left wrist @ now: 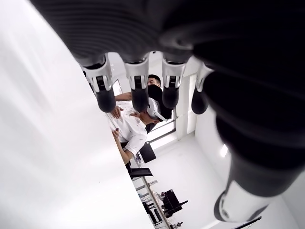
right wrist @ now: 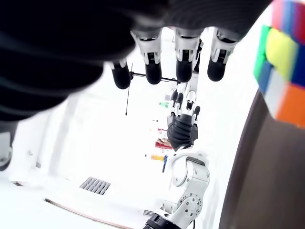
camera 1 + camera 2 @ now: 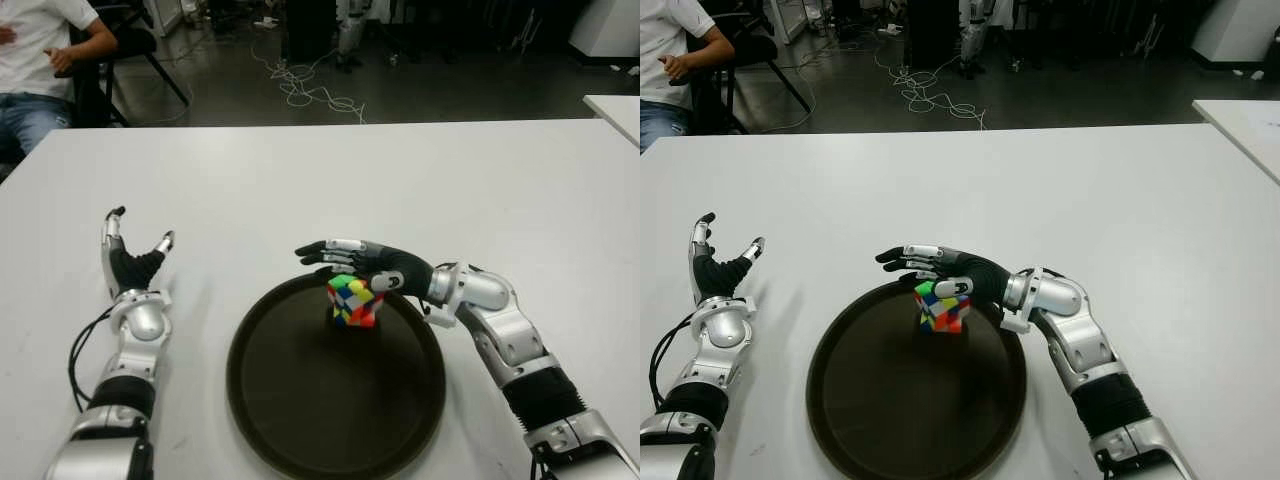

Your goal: Pick up the Rubik's Cube and put it in the plate

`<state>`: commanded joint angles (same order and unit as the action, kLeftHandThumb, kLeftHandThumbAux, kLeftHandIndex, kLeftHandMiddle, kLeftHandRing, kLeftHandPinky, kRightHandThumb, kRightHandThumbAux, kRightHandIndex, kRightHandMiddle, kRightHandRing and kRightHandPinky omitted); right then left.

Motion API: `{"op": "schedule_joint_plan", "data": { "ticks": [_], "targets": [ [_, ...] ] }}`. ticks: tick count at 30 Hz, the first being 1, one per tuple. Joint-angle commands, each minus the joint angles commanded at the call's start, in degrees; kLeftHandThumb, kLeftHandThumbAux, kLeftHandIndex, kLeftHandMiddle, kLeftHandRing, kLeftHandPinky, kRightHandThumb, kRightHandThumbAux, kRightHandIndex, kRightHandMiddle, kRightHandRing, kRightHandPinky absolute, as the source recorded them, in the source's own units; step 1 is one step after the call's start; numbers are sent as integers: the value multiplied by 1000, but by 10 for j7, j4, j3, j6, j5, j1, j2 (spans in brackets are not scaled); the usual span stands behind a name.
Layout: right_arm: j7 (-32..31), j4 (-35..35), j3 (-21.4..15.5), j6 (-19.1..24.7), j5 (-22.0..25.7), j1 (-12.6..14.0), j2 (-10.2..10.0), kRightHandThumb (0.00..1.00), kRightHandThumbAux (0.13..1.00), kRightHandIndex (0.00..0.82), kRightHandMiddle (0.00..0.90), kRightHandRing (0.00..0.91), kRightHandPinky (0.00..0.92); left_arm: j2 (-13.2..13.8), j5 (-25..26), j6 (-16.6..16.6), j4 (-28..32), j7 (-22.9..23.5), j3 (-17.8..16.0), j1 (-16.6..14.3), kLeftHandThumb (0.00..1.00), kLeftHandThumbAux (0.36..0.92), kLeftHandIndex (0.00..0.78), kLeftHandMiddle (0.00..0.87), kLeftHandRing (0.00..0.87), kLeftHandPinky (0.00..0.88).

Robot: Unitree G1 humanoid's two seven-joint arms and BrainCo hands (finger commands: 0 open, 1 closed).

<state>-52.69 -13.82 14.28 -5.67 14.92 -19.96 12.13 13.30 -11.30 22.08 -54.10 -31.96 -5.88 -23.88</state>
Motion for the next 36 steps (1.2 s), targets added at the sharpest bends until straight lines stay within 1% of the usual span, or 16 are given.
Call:
{"op": "schedule_joint_plan", "data": {
  "ticks": [5, 10, 14, 23, 30, 36],
  "targets": [
    [2, -4, -1, -1, -2, -2, -2, 0, 371, 0, 0, 0, 0, 0, -2, -7, 2, -3, 1, 0, 0, 750, 39, 55, 36, 2],
    [1, -4, -1, -5, -6, 0, -2, 0, 365, 0, 0, 0, 0, 0, -4, -7, 1, -7, 1, 0, 0, 757, 40, 63, 43, 4],
    [6, -6, -1, -27, -18, 2, -3, 0, 364, 0, 0, 0, 0, 0, -2, -4, 2, -3, 1, -1, 0, 770, 40, 63, 42, 1],
    [17, -9, -4, -44, -23, 5, -9, 0, 340, 6, 15, 0, 0, 0, 1, 3, 1, 1, -1, -1, 0, 772, 42, 61, 41, 4],
    [10, -21, -4, -59, -22, 0, -9, 0, 355, 13, 22, 0, 0, 1, -1, 1, -1, 0, 0, -2, 0, 759, 43, 59, 41, 10],
    [16, -28, -7, -83, -27, 2, -12, 0, 364, 20, 26, 0, 0, 0, -1, 1, 0, -1, 0, -1, 0, 766, 40, 60, 42, 13]
  ]
}}
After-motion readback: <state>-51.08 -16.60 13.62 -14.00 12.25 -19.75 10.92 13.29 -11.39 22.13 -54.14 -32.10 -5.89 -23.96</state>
